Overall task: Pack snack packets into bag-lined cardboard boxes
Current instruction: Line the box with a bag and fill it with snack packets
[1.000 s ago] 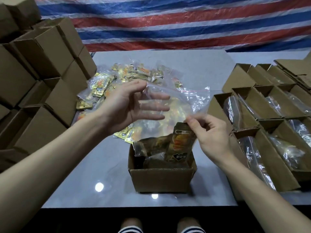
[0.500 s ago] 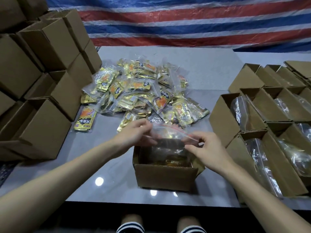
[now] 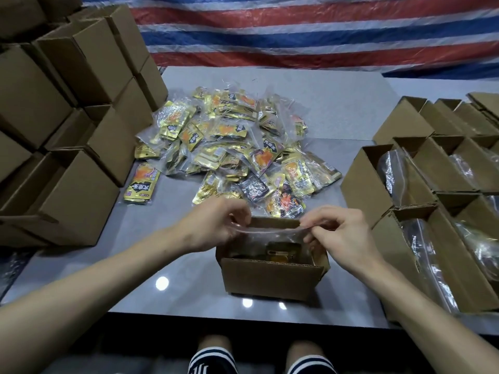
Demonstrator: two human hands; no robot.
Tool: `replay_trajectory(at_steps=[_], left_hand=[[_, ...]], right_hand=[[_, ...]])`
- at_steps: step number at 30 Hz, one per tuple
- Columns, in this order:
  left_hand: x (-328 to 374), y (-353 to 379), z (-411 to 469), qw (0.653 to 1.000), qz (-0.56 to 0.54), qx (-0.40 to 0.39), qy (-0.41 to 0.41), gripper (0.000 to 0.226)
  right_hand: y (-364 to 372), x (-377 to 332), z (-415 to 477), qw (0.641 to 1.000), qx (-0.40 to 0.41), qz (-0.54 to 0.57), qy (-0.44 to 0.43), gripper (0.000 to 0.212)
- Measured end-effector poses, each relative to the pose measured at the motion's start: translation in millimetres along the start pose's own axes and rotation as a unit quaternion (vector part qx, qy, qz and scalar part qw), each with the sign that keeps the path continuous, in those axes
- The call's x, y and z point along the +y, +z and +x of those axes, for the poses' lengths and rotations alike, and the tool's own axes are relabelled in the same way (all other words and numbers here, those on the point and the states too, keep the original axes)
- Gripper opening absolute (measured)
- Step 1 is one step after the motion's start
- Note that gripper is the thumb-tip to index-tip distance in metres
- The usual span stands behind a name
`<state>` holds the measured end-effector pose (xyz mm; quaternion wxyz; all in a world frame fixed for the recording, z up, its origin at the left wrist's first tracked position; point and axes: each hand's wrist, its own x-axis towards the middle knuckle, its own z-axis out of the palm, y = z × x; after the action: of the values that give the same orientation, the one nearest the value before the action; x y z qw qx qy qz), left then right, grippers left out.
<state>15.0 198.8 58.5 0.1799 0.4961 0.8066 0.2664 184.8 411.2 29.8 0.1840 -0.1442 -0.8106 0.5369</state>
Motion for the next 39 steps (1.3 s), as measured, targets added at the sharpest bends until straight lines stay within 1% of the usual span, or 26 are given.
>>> replay_trajectory(at_steps=[2,3,4,5,7,8,10,11,13,15,16,18,19,21,23,25,26,27,29,30,33,36,37,39], left_hand=[[0.5,4.6,0.2,0.998,0.022,0.047,0.047,0.03],[-0.3,6.3,-0.3,0.993,0.055,0.054,0.084,0.03],[-2.0,7.2,-1.3,0.984,0.108,0.046,0.132,0.029],[-4.3,7.8,-1.8,0.967,0.171,0.029,0.187,0.026],[-7.7,8.9,0.2,0.917,0.283,0.002,0.281,0.016],[-9.3,10.1,2.0,0.899,0.311,-0.012,0.307,0.011],[-9.8,13.0,6.3,0.89,0.322,-0.057,0.318,0.007],[-9.2,14.4,8.6,0.89,0.322,-0.094,0.309,0.007],[-3.4,19.0,13.6,0.889,0.319,-0.172,0.28,0.016],[5.3,25.1,18.4,0.883,0.326,-0.226,0.25,0.026],[10.8,29.7,21.0,0.867,0.361,-0.253,0.231,0.029],[21.4,40.2,25.2,0.827,0.432,-0.306,0.189,0.031],[25.6,45.4,27.0,0.817,0.442,-0.33,0.168,0.029],[32.1,54.7,28.9,0.811,0.431,-0.38,0.115,0.028],[37.2,60.2,29.8,0.801,0.419,-0.423,0.064,0.031],[40.9,62.2,31.4,0.792,0.409,-0.452,0.032,0.034],[42.2,62.4,32.6,0.794,0.395,-0.463,0.02,0.035],[43.9,61.6,33.7,0.803,0.369,-0.469,0.004,0.035],[43.2,61.0,34.6,0.83,0.286,-0.477,-0.047,0.036],[41.5,61.0,33.6,0.838,0.245,-0.481,-0.076,0.036],[36.7,62.5,27.0,0.84,0.187,-0.49,-0.142,0.042],[34.3,65.1,23.4,0.845,0.165,-0.482,-0.167,0.044],[34.9,65.3,24.3,0.848,0.16,-0.477,-0.167,0.044],[36.2,63.0,26.6,0.854,0.147,-0.469,-0.174,0.043]], right_hand=[[0.4,-2.0,-2.0,0.996,-0.001,-0.057,-0.063,0.039],[0.0,-3.4,-3.1,0.99,-0.013,-0.099,-0.1,0.033],[-0.6,-4.1,-4.8,0.981,-0.037,-0.142,-0.129,0.029],[-1.5,-4.6,-6.6,0.969,-0.069,-0.186,-0.15,0.028],[-3.5,-4.3,-9.9,0.937,-0.125,-0.27,-0.18,0.026],[-4.2,-4.9,-11.1,0.921,-0.146,-0.308,-0.187,0.026],[-5.5,-8.1,-11.2,0.892,-0.174,-0.366,-0.202,0.025],[-6.0,-9.7,-10.4,0.879,-0.187,-0.383,-0.214,0.024],[-6.3,-13.3,-8.5,0.86,-0.218,-0.397,-0.236,0.024],[-4.5,-15.1,-6.5,0.838,-0.266,-0.421,-0.223,0.025],[-2.9,-15.5,-5.6,0.82,-0.298,-0.446,-0.203,0.027],[1.3,-15.0,-3.5,0.77,-0.369,-0.494,-0.163,0.029],[3.7,-16.7,-2.4,0.752,-0.393,-0.51,-0.146,0.028],[10.9,-23.3,-2.4,0.731,-0.413,-0.531,-0.116,0.029],[19.2,-28.6,-3.5,0.718,-0.424,-0.543,-0.096,0.033],[28.3,-31.7,-4.8,0.711,-0.431,-0.551,-0.076,0.04],[32.9,-33.7,-5.2,0.707,-0.435,-0.554,-0.068,0.042],[36.6,-35.0,-5.3,0.704,-0.439,-0.554,-0.059,0.044],[42.2,-34.7,-4.7,0.704,-0.452,-0.547,-0.033,0.055],[43.7,-34.4,-5.4,0.704,-0.462,-0.539,-0.019,0.061],[45.3,-33.2,-8.3,0.703,-0.494,-0.511,0.022,0.068],[45.9,-29.8,-9.3,0.699,-0.529,-0.469,0.103,0.075],[46.2,-28.6,-8.7,0.704,-0.53,-0.457,0.12,0.075],[47.3,-27.3,-7.0,0.728,-0.515,-0.432,0.135,0.071]])
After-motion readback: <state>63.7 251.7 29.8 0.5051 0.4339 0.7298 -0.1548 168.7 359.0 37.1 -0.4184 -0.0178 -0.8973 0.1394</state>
